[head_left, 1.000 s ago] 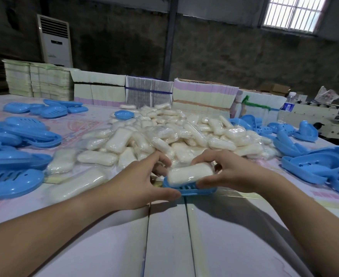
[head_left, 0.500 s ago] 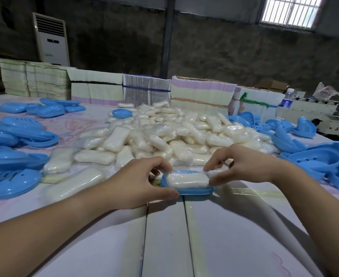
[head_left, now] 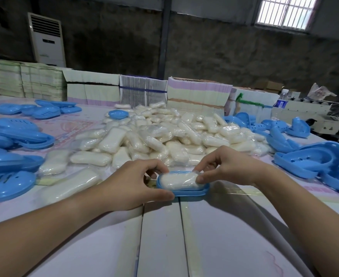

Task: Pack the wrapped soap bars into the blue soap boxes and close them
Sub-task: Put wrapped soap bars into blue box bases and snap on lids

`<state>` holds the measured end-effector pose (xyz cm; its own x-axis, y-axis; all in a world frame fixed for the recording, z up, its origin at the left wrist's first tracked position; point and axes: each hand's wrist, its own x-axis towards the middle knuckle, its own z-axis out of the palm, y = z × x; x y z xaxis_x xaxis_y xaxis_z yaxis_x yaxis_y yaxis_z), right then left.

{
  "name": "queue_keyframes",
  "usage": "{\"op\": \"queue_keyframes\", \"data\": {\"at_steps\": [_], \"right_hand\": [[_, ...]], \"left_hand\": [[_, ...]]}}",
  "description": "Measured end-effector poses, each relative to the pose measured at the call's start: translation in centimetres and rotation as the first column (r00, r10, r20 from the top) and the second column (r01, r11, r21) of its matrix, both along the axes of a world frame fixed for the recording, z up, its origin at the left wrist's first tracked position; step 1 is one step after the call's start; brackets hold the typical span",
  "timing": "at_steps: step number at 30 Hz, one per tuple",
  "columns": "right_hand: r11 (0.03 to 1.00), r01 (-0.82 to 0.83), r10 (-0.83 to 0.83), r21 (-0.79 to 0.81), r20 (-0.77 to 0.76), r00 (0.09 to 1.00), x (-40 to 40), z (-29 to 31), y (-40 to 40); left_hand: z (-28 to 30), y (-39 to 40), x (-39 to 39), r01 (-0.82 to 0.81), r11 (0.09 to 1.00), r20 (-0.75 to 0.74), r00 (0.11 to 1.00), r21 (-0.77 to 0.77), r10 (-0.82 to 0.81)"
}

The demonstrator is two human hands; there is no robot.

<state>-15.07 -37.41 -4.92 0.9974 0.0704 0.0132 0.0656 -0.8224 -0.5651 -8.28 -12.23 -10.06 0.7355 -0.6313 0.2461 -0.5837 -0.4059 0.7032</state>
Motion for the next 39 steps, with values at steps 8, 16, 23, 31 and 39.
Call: {"op": "queue_keyframes", "data": {"at_steps": [8,16,23,31,39], "right_hand": [[0.998,-0.05,0.048,-0.033,-0.074,0.996,0.4,0.7,-0.3],[0.984,0.035,-0.058,0.175,0.129,0.99,-0.8,-1.6,-3.0],[0.827,0.56,-0.535,0.047,0.372,0.759,-0.4,-1.6,-8.6],[0.458,0.815,-0.792,-0.355,0.253,0.556,-1.3,-2.7,-12.9],[0.525,0.816,-0.712,-0.241,0.402,0.576,-1.3,-2.7,-12.5]], "left_hand": [[-0.1,0.0,-0.1,0.014,1.0,-0.009,1.0,-0.014,-0.014],[-0.5,0.0,0.2,0.065,0.997,0.012,0.998,-0.035,-0.065],[-0.7,0.3,0.5,0.08,0.997,0.057,0.995,-0.009,-0.079],[-1.1,0.4,0.9,0.057,0.998,0.109,0.992,-0.011,-0.055],[-1.2,0.6,1.0,0.051,0.999,0.172,0.984,0.016,-0.053]]}}
